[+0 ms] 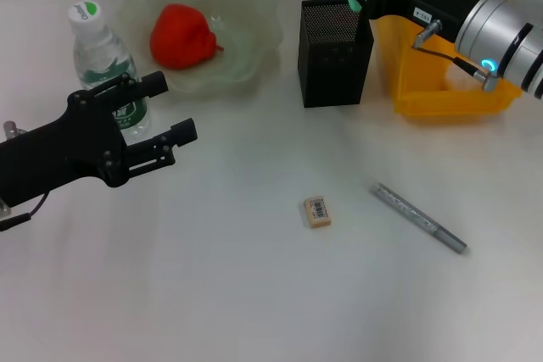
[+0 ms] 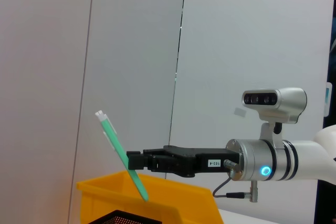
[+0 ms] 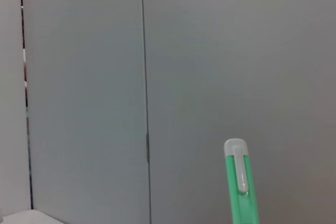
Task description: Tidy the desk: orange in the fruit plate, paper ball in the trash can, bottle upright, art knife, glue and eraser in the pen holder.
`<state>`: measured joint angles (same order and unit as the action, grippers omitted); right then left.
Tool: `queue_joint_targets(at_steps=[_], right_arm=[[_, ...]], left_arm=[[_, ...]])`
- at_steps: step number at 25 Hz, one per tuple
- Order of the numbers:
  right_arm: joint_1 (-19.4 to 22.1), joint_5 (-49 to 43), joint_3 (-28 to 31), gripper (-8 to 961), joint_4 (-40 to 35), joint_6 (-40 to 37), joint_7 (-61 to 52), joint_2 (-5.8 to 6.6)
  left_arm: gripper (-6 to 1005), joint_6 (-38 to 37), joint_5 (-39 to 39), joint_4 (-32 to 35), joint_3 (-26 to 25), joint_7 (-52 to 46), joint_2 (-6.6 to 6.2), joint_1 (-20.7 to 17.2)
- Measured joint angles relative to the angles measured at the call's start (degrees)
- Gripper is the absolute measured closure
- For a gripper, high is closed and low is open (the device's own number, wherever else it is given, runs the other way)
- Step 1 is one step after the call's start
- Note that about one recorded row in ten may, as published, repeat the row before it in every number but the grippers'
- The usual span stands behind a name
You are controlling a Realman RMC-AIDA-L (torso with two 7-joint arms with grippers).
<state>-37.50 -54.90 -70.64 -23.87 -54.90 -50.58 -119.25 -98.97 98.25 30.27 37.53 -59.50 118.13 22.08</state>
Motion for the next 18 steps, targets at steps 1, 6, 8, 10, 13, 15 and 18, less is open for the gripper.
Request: queue_joint_targets(at_steps=[1,6,8,10,13,15,18], right_arm=[[0.08,-0.01,-0.05,783,0.01,0.25,0.32,-0.01],[0.27,-0.03,-0.10,783,-0.03,0.09,0.41,-0.05],[0.63,0.04,-0.04,783,-0.26,-1.09,1.30,-0.14],[1.07,0.23,0.21,783,-0.36,-2.20,2.39,-0.24],[2.46,3.39,0.86,783,0.45,-6.63,7.59,-0.49],[3.02,8.98,0.63,783,2.92,-10.13,13.61,-0.60],[1.90,16.74,-0.14,783,8.91,-14.75,24.53,-0.64]], left_arm=[[213,0.00,0.00,0.00,0.00,0.08,0.03,-0.01],[213,0.28,0.01,-0.29,-0.04,0.09,0.06,-0.03],[213,0.46,0.01,-0.93,-0.48,0.09,0.07,0.24],[213,0.48,0.01,-1.44,-0.87,0.09,0.08,0.51],[213,0.61,0.01,-2.79,-1.42,-0.03,0.15,1.22],[213,0.73,0.01,-3.64,-1.96,-0.39,0.18,1.57],[213,0.63,-0.04,-4.63,-4.01,-1.77,0.18,2.19]])
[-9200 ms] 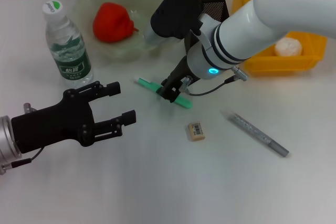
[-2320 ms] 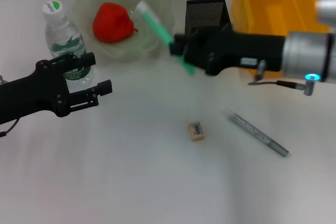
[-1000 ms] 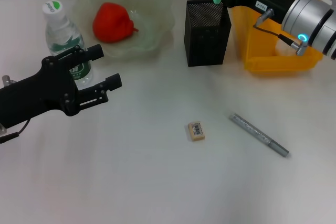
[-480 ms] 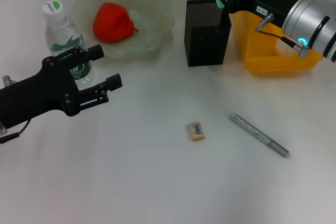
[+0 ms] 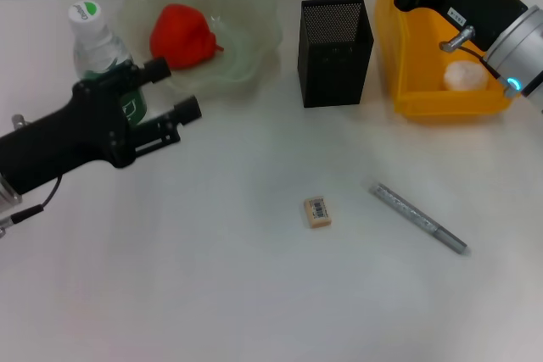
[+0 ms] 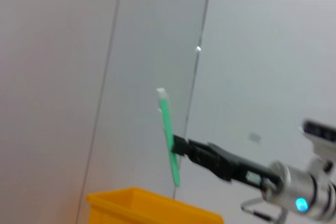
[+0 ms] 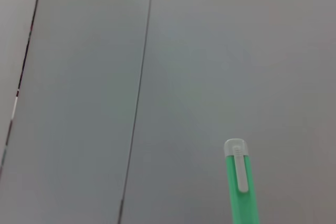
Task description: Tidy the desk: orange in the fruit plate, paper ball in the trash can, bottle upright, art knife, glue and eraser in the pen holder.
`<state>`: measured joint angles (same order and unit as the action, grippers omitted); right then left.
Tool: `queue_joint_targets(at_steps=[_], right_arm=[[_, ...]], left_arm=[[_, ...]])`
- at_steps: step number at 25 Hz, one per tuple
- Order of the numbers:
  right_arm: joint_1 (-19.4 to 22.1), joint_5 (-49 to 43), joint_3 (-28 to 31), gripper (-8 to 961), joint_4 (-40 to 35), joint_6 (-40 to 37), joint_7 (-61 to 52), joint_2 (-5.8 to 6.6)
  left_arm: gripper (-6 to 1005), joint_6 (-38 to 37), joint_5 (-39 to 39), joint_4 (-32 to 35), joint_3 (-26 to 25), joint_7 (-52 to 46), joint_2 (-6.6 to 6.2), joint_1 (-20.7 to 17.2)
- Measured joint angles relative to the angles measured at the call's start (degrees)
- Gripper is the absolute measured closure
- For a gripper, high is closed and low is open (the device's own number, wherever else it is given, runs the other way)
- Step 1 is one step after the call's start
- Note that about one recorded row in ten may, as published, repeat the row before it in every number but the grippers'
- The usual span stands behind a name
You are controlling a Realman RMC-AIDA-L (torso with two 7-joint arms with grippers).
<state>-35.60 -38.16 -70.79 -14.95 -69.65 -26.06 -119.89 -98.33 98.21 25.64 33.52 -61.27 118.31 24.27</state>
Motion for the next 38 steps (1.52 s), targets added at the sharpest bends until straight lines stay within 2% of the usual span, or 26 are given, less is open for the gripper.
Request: queue_joint_targets(at_steps=[3,8,15,21,33,38], right_arm=[[-1.75,0.80,-0.05,782,3.06,-0.67,4.65,0.00],[-4.86,0.66,-0.06,782,7.05,-0.35,6.28,0.00],[-5.30,0.44,-0.49,782,7.57,1.93,6.44,0.00],[-6.02,0.41,-3.55,782,7.52,6.23,6.92,0.01],[-8.92,0.54,-5.90,781,7.49,12.43,6.85,0.00],[-8.91,0.54,-5.89,781,7.52,12.64,6.48,0.00]], left_arm=[[213,-0.24,-0.35,0.09,-1.76,-3.49,-0.20,0.81],[213,0.02,-0.65,0.33,-2.82,-7.02,-0.66,1.48],[213,0.78,-0.99,0.52,-3.35,-9.91,-0.95,1.97],[213,1.33,-1.22,0.99,-3.37,-12.40,-1.22,2.08],[212,2.70,-1.28,0.71,-3.46,-10.90,-0.56,1.72],[212,2.57,-1.28,0.80,-3.46,-10.88,-0.50,1.78]])
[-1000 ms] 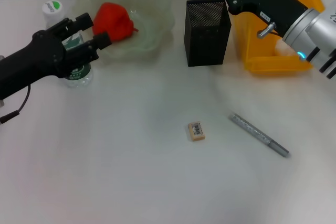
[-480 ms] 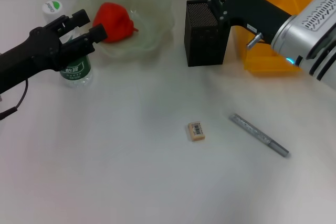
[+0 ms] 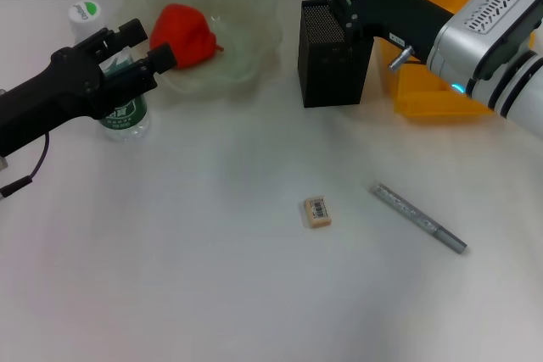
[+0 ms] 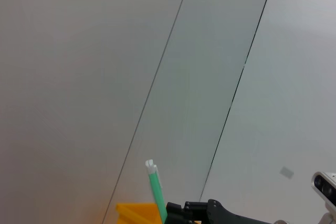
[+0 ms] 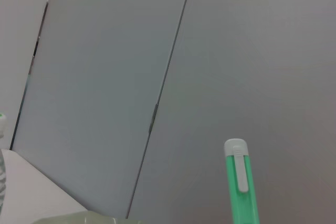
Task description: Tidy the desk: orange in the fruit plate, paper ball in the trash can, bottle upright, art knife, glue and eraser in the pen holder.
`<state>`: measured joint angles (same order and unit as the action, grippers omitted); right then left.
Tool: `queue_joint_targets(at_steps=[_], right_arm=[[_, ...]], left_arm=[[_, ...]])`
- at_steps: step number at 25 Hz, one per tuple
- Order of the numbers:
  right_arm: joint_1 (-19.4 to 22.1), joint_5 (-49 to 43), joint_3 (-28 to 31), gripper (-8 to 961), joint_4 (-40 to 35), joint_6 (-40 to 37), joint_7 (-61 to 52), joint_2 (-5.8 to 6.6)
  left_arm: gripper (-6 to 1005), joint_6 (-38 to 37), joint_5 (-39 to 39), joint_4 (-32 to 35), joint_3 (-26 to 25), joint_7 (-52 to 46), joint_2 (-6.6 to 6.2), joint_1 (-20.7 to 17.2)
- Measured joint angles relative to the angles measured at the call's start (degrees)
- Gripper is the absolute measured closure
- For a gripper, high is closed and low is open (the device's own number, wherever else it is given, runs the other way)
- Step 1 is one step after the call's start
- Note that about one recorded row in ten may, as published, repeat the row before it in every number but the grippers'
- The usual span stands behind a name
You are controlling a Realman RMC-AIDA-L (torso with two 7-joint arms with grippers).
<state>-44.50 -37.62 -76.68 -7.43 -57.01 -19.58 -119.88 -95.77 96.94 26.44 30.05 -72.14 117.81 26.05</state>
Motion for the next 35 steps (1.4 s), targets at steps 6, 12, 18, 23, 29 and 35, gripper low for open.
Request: queue_joint_targets(at_steps=[6,12,18,23,29,35], right_arm=[[0.02,0.05,0.02,780,0.05,0.09,-0.84,0.00],[0.47,0.26,0.04,780,-0.20,0.09,-2.93,0.00],[0.62,0.39,0.58,683,-0.08,-0.24,-3.19,0.00],[1.40,1.49,0.83,478,-0.78,-1.14,-4.22,0.00],[5.60,5.68,0.87,223,-3.38,-11.37,-9.43,0.12],[14.04,-4.19,0.46,223,-17.10,-23.82,-28.02,1.60]], left_arm=[[212,-0.03,-0.31,0.04,-0.06,-0.04,-0.07,-0.09],[212,-0.02,-0.79,0.13,-0.08,-0.17,-0.28,-0.17],[212,0.21,-0.89,0.12,-0.09,-0.16,-0.39,-0.06],[212,-0.18,-0.89,0.10,-0.04,0.02,-0.47,0.06],[212,-2.52,-0.89,0.07,0.34,1.74,-0.41,-0.10],[212,-6.00,-0.33,-0.04,3.70,4.45,-0.69,-1.07]])
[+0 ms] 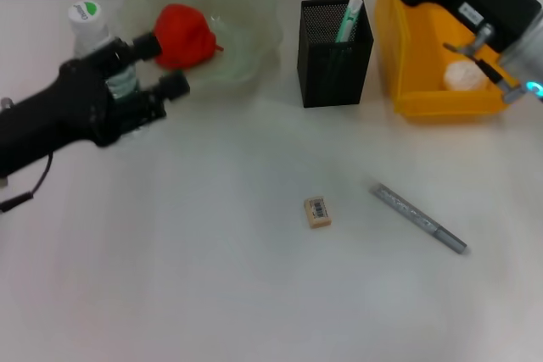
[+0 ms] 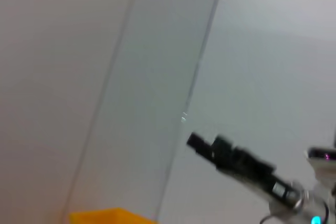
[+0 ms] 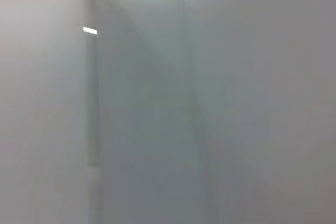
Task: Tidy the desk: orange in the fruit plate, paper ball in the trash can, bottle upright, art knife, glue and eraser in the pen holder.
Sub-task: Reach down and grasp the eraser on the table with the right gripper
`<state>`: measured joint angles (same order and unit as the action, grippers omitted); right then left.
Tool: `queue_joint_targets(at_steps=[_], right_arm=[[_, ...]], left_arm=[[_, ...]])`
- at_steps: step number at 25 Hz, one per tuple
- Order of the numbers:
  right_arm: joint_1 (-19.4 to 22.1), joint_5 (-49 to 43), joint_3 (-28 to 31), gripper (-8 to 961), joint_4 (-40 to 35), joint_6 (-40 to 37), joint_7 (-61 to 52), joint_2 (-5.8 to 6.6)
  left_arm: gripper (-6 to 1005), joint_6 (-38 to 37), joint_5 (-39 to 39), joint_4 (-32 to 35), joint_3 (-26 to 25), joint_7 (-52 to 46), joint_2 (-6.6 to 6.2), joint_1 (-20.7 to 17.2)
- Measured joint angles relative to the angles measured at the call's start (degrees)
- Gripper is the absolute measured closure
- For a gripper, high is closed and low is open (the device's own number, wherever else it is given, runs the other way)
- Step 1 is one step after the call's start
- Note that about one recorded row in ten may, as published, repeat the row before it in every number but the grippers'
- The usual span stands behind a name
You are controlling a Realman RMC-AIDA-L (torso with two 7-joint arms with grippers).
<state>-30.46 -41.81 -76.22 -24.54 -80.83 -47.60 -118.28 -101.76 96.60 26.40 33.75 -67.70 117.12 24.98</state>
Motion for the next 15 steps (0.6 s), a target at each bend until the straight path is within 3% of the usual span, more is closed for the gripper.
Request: queue_joint_targets(at_steps=[1,3,4,5,6,10,12,15], right_arm=[[0.00,0.00,0.00,223,0.00,0.00,0.00,0.00],[1.93,-7.65,0.62,223,-6.04,-1.36,-10.62,1.47],[1.93,-7.65,0.62,223,-6.04,-1.36,-10.62,1.47],[2.66,-13.25,2.26,223,-9.77,-2.37,-18.76,2.57],[2.66,-13.25,2.26,223,-9.77,-2.37,-18.76,2.57],[1.91,-32.40,12.23,224,-16.05,-8.77,-33.34,4.02],[1.45,-36.37,14.02,224,-17.36,-10.06,-36.25,4.29],[-1.44,-51.41,19.09,224,-22.44,-14.94,-47.28,5.53]], left_arm=[[212,0.00,0.00,0.00,0.00,0.00,0.00,0.00],[212,-0.15,0.04,0.15,2.10,0.47,-0.33,-0.44],[212,-0.17,0.07,0.17,3.34,0.71,-0.55,-0.63],[212,-0.28,0.07,0.20,4.77,0.85,-0.77,-0.79],[212,-0.28,0.07,0.20,4.77,0.85,-0.77,-0.79],[212,-0.36,0.15,0.22,7.93,1.39,-1.09,-1.09],[212,-0.26,0.31,0.22,8.32,1.51,-1.15,-1.17],[212,0.05,1.89,0.24,8.65,1.59,-1.26,-1.29]])
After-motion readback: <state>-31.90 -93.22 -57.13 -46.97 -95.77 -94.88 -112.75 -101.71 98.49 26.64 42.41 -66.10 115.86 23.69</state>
